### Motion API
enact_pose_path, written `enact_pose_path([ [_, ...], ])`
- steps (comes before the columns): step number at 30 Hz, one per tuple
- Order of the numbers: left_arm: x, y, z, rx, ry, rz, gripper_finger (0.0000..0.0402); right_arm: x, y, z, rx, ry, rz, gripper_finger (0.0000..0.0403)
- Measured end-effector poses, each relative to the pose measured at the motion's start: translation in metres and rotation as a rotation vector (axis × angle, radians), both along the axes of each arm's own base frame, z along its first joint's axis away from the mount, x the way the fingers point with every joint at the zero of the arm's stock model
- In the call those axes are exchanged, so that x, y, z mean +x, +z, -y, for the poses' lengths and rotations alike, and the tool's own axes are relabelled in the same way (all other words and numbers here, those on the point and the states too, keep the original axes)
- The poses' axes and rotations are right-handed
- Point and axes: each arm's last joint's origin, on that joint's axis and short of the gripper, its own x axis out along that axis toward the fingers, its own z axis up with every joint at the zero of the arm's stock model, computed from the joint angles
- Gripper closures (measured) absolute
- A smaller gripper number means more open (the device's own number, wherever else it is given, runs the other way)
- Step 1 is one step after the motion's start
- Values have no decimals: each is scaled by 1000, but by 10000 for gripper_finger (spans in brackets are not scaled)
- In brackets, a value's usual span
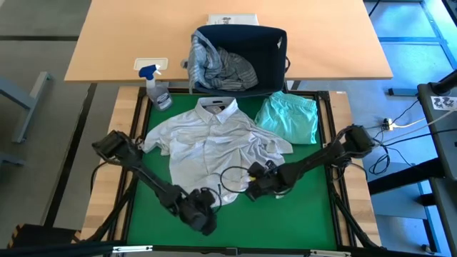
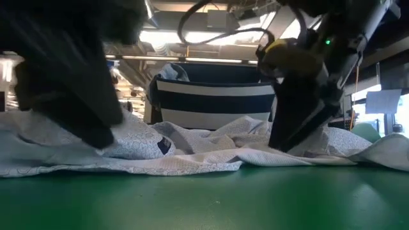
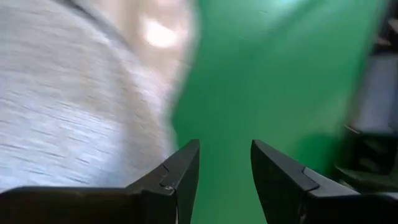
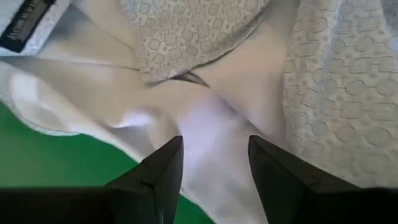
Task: Fold laundry
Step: Fold the white polo shirt
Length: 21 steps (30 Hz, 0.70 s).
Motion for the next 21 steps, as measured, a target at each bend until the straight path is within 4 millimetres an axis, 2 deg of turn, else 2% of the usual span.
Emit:
enact_pose_path([
  [4, 8, -1, -20, 50, 93, -11, 262, 4, -16, -7, 44, -16, -8, 221],
  [8, 10, -5, -38, 118, 94, -102, 262, 0, -19, -26, 135, 33, -30, 221],
  [14, 3, -11, -57, 184, 111, -266, 262, -27, -8, -61, 246, 186, -109, 221],
  [18, -2, -12, -61, 214, 107, -320, 262, -49, -3, -74, 237, 284, -211, 221],
  [21, 0, -10, -59, 199, 70, -307, 262, -57, 0, -76, 232, 301, -242, 221],
])
